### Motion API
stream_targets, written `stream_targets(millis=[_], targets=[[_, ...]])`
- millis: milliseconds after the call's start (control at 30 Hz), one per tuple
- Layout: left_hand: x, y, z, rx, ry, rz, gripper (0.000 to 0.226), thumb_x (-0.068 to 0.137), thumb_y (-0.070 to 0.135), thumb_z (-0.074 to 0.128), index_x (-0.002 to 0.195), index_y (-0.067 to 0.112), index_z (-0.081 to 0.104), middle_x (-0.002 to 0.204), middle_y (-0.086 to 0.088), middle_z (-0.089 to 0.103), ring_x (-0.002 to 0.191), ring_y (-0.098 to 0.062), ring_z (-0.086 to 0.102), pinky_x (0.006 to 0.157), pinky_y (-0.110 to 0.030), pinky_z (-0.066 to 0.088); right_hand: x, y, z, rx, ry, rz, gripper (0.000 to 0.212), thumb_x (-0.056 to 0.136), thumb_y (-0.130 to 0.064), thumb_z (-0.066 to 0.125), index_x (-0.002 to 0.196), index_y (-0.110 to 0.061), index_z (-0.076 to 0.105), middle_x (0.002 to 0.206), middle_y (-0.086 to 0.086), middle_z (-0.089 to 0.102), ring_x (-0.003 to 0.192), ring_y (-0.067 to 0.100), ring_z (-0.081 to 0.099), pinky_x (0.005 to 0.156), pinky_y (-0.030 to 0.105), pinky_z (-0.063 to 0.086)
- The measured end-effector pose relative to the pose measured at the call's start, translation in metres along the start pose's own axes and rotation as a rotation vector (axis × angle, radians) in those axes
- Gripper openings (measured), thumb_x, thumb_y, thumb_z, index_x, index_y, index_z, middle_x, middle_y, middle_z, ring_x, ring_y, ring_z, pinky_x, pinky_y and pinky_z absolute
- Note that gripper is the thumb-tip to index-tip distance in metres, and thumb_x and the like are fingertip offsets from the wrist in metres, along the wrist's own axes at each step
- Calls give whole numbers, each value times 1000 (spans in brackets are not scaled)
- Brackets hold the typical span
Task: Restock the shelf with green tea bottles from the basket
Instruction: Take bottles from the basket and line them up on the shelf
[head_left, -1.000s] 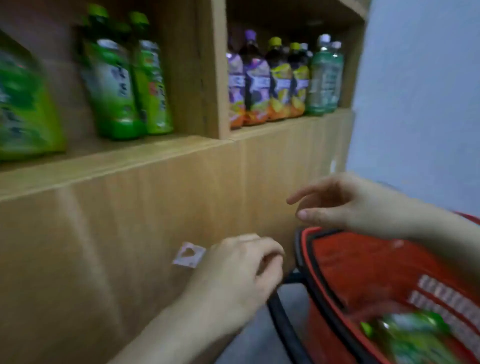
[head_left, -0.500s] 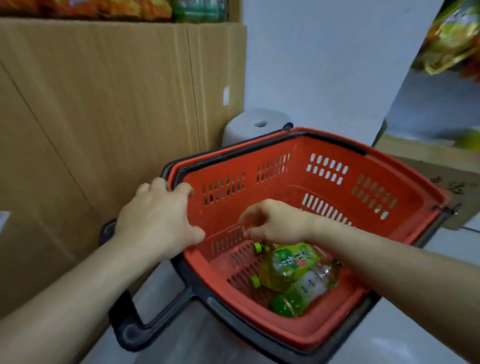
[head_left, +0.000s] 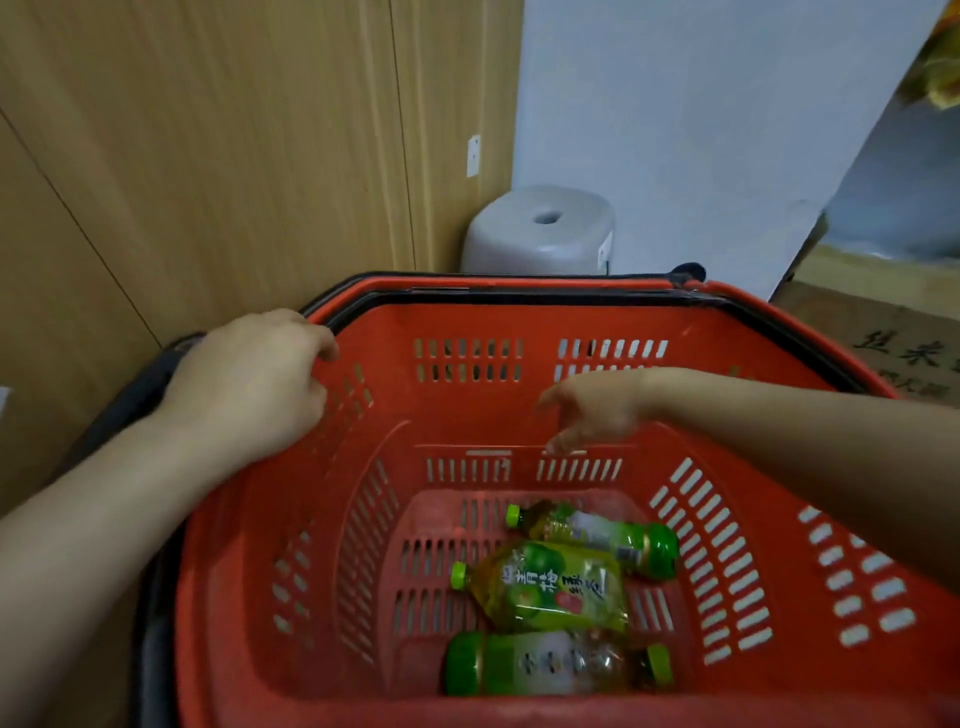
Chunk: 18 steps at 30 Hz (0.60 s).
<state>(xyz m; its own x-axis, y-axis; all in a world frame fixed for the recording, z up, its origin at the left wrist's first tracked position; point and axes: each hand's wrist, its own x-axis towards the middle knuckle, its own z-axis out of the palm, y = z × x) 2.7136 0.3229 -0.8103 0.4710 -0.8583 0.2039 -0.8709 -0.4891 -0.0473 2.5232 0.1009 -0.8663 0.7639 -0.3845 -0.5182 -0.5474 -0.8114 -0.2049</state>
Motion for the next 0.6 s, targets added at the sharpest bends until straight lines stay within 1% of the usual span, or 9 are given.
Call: stream_targets(millis=[67, 133, 200, 267, 333, 400, 433, 500, 600], targets=[[4, 15, 4, -39, 25, 66, 30, 81, 25, 58, 109, 27, 66, 120, -3, 63, 110, -29, 58, 86, -37, 47, 18, 9, 11, -3, -63, 54, 76, 88, -42, 62, 149, -12, 27, 146, 8, 45, 130, 27, 48, 108, 36, 37], [13, 35, 7, -164, 31, 175, 27, 80, 34, 56, 104, 28, 68, 114, 0, 67, 108, -26, 60, 90, -37, 49, 37, 17, 29, 67, -128, 90, 80, 87, -46, 61, 150, -15, 23, 152, 8, 37, 132, 30, 45, 109, 43, 39], [21, 58, 11, -316, -21, 288, 32, 75, 42, 53, 99, 30, 69, 106, 3, 69, 103, -21, 63, 90, -38, 49, 53, 22, 50, 155, -162, 98, 79, 88, -48, 59, 150, -15, 23, 154, 7, 33, 135, 30, 41, 112, 46, 34], [25, 78, 18, -420, -88, 351, 30, 77, 42, 57, 101, 30, 69, 107, 4, 69, 102, -18, 63, 92, -37, 48, 65, 23, 75, 290, -154, 96, 73, 90, -44, 58, 148, -13, 27, 151, 7, 38, 135, 28, 40, 113, 41, 31], [25, 87, 33, -481, -123, 370, 24, 82, 35, 62, 103, 29, 69, 110, 4, 68, 106, -17, 61, 95, -35, 46, 76, 29, 105, 431, -129, 106, 66, 92, -37, 59, 147, -13, 30, 148, 7, 42, 135, 27, 40, 112, 36, 30], [23, 87, 46, -489, -149, 379, 20, 82, 32, 62, 101, 30, 69, 108, 6, 67, 106, -16, 61, 96, -34, 45, 88, 42, 135, 525, -122, 133, 57, 91, -31, 62, 141, -14, 40, 139, 7, 52, 129, 25, 48, 109, 36, 35], [23, 85, 50, -489, -164, 373, 19, 82, 31, 61, 99, 31, 70, 107, 7, 67, 106, -15, 61, 97, -33, 45, 93, 48, 147, 536, -108, 161, 51, 88, -31, 65, 134, -15, 48, 130, 4, 58, 121, 22, 54, 103, 32, 41], [26, 80, 51, -494, -173, 320, 17, 83, 27, 61, 96, 30, 71, 107, 8, 68, 105, -13, 60, 96, -26, 43, 101, 56, 157, 492, -98, 199, 48, 80, -37, 74, 121, -15, 61, 114, -1, 62, 104, 16, 59, 89, 23, 43], [28, 79, 48, -476, -190, 262, 17, 83, 23, 62, 96, 30, 72, 100, 11, 68, 103, -10, 60, 85, -18, 38, 104, 58, 142, 304, -152, 131, 44, 79, -40, 75, 114, -15, 66, 111, -2, 69, 99, 12, 63, 88, 22, 45]])
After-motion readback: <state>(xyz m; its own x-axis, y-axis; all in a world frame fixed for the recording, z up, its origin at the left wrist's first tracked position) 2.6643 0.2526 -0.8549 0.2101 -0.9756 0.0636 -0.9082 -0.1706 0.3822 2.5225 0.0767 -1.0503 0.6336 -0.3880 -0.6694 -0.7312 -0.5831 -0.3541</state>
